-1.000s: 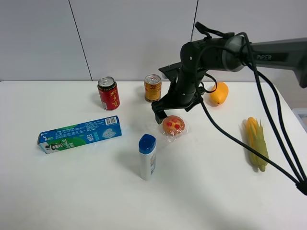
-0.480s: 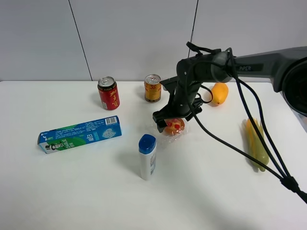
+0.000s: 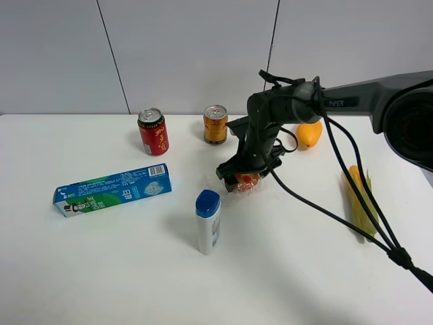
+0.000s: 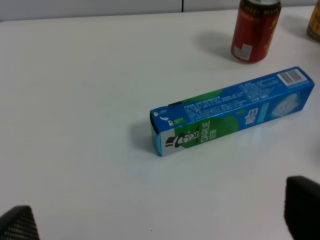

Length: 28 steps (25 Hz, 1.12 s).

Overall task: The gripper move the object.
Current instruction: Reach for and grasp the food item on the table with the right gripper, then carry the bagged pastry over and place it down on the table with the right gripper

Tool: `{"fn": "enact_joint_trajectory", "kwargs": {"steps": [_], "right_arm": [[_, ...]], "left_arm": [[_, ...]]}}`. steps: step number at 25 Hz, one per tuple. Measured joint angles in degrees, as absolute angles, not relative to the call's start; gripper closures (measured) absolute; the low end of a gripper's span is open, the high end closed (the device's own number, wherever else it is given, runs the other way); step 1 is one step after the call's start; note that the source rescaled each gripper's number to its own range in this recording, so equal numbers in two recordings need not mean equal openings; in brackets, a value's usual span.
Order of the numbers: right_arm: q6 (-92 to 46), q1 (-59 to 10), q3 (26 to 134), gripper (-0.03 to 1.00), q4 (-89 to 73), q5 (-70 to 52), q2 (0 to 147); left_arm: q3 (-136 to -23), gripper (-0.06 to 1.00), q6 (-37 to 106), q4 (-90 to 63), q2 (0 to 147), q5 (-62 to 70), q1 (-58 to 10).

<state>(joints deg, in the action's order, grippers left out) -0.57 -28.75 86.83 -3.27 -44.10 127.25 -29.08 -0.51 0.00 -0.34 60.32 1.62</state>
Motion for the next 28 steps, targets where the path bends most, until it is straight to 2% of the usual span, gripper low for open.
{"fn": "enact_joint_trajectory", "kwargs": {"steps": [1,2,9,16,20,28], "right_arm": [[-0.57,-28.75,86.83,0.83,-3.27,-44.52,127.25],[-0.50,-28.75,86.85,0.97,-3.27,-44.95,127.25],[0.00,-28.75,87.02,0.95,-1.58,-52.05,123.71],[1.00,-26.43,87.09,0.95,2.32,-62.62,108.02],[1.25,-20.23,87.09,0.95,6.60,-68.77,102.53],[-3.16,-2.67,87.09,0.95,9.76,-69.73,94.96]], "left_arm": [[-29.08,-0.06,-0.51,0.00,-0.34,60.32,1.62],[-29.08,-0.06,-0.51,0.00,-0.34,60.32,1.62],[-29.08,-0.06,-0.51,0.00,-0.34,60.32,1.62],[-29.08,-0.06,-0.51,0.00,-0.34,60.32,1.62],[-29.08,-0.06,-0.51,0.00,-0.34,60.32,1.62],[-29.08,-0.06,-0.51,0.00,-0.34,60.32,1.62]]}}
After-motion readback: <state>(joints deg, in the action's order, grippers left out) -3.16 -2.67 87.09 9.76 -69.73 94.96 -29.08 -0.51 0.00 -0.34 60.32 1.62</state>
